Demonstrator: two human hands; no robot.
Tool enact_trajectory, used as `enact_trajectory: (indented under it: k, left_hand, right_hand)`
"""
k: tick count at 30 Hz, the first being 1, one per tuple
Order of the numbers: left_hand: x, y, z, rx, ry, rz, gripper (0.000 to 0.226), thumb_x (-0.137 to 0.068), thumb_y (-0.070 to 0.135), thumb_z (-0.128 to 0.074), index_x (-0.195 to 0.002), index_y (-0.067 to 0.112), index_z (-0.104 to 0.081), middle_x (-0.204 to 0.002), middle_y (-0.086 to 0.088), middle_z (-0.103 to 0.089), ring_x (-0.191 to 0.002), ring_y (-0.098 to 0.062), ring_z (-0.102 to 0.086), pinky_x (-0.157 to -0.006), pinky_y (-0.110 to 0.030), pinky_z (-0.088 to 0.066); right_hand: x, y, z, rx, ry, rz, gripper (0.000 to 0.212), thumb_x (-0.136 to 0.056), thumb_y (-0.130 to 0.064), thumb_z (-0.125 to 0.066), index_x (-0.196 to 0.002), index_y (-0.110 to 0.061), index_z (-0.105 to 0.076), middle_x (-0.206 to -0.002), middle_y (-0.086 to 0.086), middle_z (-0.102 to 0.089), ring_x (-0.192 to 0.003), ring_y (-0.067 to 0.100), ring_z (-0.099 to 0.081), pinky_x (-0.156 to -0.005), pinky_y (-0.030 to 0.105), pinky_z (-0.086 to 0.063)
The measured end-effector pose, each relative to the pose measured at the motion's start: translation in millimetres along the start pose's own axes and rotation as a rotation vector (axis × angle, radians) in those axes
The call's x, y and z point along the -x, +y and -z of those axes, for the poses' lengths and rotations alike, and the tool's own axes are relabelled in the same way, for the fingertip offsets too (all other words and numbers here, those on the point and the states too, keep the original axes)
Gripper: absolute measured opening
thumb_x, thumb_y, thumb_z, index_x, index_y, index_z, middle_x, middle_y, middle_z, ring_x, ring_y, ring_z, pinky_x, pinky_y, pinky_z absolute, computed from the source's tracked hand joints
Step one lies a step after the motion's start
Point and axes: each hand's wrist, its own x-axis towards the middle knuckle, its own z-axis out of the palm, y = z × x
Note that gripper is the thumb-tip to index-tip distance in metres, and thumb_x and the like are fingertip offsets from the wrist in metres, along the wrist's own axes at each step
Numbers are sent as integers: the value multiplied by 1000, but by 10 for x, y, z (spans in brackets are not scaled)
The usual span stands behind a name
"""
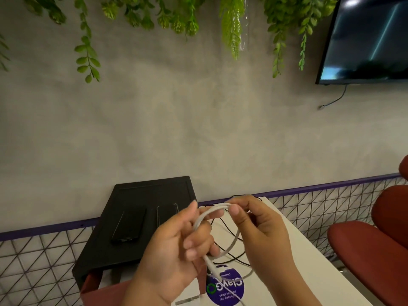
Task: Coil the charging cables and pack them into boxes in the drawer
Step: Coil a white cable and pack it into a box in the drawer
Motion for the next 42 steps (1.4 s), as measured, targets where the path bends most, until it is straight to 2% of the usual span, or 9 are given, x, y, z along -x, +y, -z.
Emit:
enact_trajectory:
  k: [3, 11, 15, 19, 26, 29, 35, 38, 42]
  left_hand:
    - [-66, -12, 152, 252, -246, 46, 51, -85, 40, -61, -108, -7, -64, -48, 1, -36, -44, -10, -32, -70, -27, -48]
    - [91, 32, 418, 291, 70, -267, 49, -102, 29, -19, -142, 0, -25, -74, -9, -50, -66, -13, -40, -97, -23, -33]
    - [-88, 135, 327, 211, 179, -284, 32, -79, 23, -58, -100, 3, -72, -47, 3, -34, -37, -6, -33, -51, -21, -47]
    - [-96, 85, 203, 71, 350, -278, 26, -75, 28, -53, -59, 9, -61, -41, 4, -25, -32, -6, -24, -39, -20, -40]
    - [-72, 136, 146, 336, 221, -410, 40, -68, 29, -60, -93, 0, -74, -49, 6, -31, -38, -5, -29, -41, -18, -41]
    - [-70, 114, 139, 233, 221, -460, 61, -61, 32, -62, -110, -3, -65, -58, 2, -43, -45, -8, -37, -55, -23, -49]
    - [-164, -142, 144, -364, 257, -545, 41, -80, 32, -44, -121, 32, -43, -74, 2, -60, -62, -7, -50, -80, -24, -37]
    - [-188, -261, 126, -822, 275, -462, 40, -88, 59, -34, -125, 44, -34, -94, 9, -59, -84, 2, -55, -80, -9, -39]
    - [-207, -363, 138, -1088, 224, -219, 79, -71, 66, -25, -144, 36, -20, -128, 15, -43, -116, 2, -41, -99, -17, -32]
  right_hand:
    - [-65, 46, 87, 12, 2, 18, 8, -73, -41, -68, -77, -34, -67, -58, -20, -55, -51, 2, -47, -46, 6, -33]
    - [-119, 348, 267, 315, 89, -10, 36, -82, -13, -67, -75, -47, -56, -67, -14, -59, -67, -5, -53, -54, 8, -40]
    - [-101, 463, 291, 303, 170, -49, 39, -84, -9, -65, -75, -46, -57, -67, -8, -61, -62, 2, -52, -49, 13, -39]
    - [-164, 449, 378, 258, 319, -8, 36, -85, -6, -63, -77, -41, -58, -76, -3, -60, -52, 2, -46, -47, 8, -34]
    - [-72, 428, 298, 398, -134, -158, 37, -85, -10, -64, -69, -42, -58, -65, -12, -62, -64, -8, -52, -58, 6, -40]
    - [-41, 412, 278, 456, -413, -252, 33, -89, -19, -61, -68, -44, -58, -70, -20, -63, -63, -6, -52, -60, 10, -42]
    - [-63, 96, 278, 209, -819, -361, 16, -87, -26, -62, -77, -38, -65, -67, -13, -63, -66, -5, -55, -57, 7, -40]
    - [-78, 1, 288, 208, -824, -317, 11, -86, -21, -65, -85, -32, -64, -62, -14, -61, -59, -4, -53, -54, 5, -37]
    - [-94, 27, 261, 260, -588, -185, 25, -83, -16, -68, -68, -36, -63, -60, -22, -61, -57, -4, -55, -54, 10, -40]
